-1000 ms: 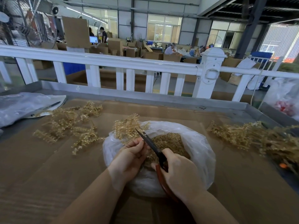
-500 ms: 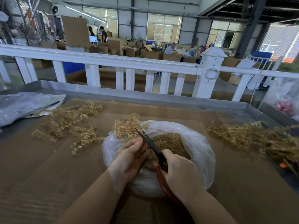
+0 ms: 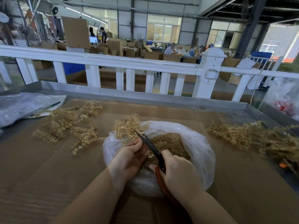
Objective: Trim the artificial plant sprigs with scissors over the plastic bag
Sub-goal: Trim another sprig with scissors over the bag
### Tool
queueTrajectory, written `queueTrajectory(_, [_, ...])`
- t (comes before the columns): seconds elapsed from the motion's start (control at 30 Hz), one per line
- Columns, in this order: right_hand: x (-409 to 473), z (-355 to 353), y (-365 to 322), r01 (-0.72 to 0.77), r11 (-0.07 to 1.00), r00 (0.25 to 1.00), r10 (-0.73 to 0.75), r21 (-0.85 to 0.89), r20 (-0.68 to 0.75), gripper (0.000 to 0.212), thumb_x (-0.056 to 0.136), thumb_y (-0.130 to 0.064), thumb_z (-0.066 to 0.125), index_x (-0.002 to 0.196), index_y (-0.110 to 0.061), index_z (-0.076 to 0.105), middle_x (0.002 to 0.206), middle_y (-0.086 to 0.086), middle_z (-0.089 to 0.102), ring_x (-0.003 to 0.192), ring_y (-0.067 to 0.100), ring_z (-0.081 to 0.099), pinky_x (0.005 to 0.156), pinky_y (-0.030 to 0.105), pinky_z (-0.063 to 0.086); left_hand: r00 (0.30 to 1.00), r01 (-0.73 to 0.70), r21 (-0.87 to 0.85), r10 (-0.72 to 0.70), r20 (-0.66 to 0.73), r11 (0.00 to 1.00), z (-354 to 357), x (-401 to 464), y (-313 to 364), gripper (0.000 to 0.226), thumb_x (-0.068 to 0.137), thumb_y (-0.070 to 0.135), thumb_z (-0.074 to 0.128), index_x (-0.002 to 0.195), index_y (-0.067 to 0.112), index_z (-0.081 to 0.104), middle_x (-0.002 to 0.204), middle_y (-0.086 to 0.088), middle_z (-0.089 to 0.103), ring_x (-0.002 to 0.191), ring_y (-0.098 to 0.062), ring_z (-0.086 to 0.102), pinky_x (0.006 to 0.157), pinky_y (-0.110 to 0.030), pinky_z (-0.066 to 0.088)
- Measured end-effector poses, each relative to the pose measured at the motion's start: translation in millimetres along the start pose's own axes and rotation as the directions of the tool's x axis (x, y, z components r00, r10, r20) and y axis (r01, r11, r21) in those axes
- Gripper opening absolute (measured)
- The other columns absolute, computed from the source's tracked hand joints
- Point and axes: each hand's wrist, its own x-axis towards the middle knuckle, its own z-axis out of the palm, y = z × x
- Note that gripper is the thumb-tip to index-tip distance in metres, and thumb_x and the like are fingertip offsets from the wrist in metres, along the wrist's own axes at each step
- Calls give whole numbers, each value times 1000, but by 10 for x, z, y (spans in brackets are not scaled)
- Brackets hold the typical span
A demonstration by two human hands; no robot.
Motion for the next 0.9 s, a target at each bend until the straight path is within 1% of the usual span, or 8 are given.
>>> queueTrajectory(0.27, [4,-18,-1,5,1000,1000,-5,-20,9,43,92,-63,34,111,-26,46,93,-5,63,88,13,61,72,23,47,1000,-14,0,14,5,1000,-18,-11,-1,17,92,0,47,84,5,61,82,-10,67,81,-20,61,92,-33,43])
queueTrajectory(0.4, [-28,-12,13,-5,1000,1000,5,-13,-23,40,91,-63,36,109,-28,47,90,-8,62,86,11,60,68,20,42,998,-68,53,68,6,996,-25,-16,-22,23,93,1,48,75,10,60,79,-9,68,76,-19,64,76,-31,49])
queueTrajectory(0.5, [-54,-14,30,-21,999,999,20,-31,-36,38,90,-61,40,109,-30,48,91,-8,61,87,11,59,66,19,36,997,-56,42,57,-44,998,-16,-25,0,20,92,-1,46,85,8,62,80,-9,67,75,-21,63,72,-30,48])
queueTrajectory(0.6, [-59,-23,26,-29,998,999,27,-51,-44,37,89,-58,43,111,-29,50,92,-6,62,89,14,59,65,20,32,991,-50,50,56,-123,997,30,-45,26,15,90,10,51,84,6,65,75,-8,67,67,-20,63,66,-30,48])
queueTrajectory(0.67, [-58,-24,21,-31,997,998,27,-73,-49,37,89,-56,46,112,-28,52,90,-6,63,88,15,60,64,21,31,982,-58,107,76,-173,993,74,-48,40,21,91,24,56,80,8,66,68,-5,69,66,-19,64,63,-30,46])
queueTrajectory(0.73, [-56,-46,14,-28,990,999,23,-136,-33,34,84,-52,57,105,-26,57,81,-5,63,78,14,62,59,20,33,977,-49,152,80,-200,987,115,-48,65,23,92,28,58,84,8,66,64,-3,69,69,-20,63,62,-30,47])
queueTrajectory(0.83, [-59,-74,19,-48,982,996,34,-181,-80,34,62,-43,81,85,-22,66,58,-6,58,53,11,58,44,18,36,975,-3,173,42,-218,985,148,-48,123,15,92,17,59,85,5,64,67,-6,68,68,-21,63,62,-32,53])
queueTrajectory(0.9, [-71,-73,28,-39,985,995,23,-168,-95,35,57,-40,84,82,-21,67,57,-7,58,50,10,57,42,18,37,974,29,167,9,-227,986,147,-44,171,12,91,10,58,82,5,64,70,-8,66,70,-23,61,71,-36,52])
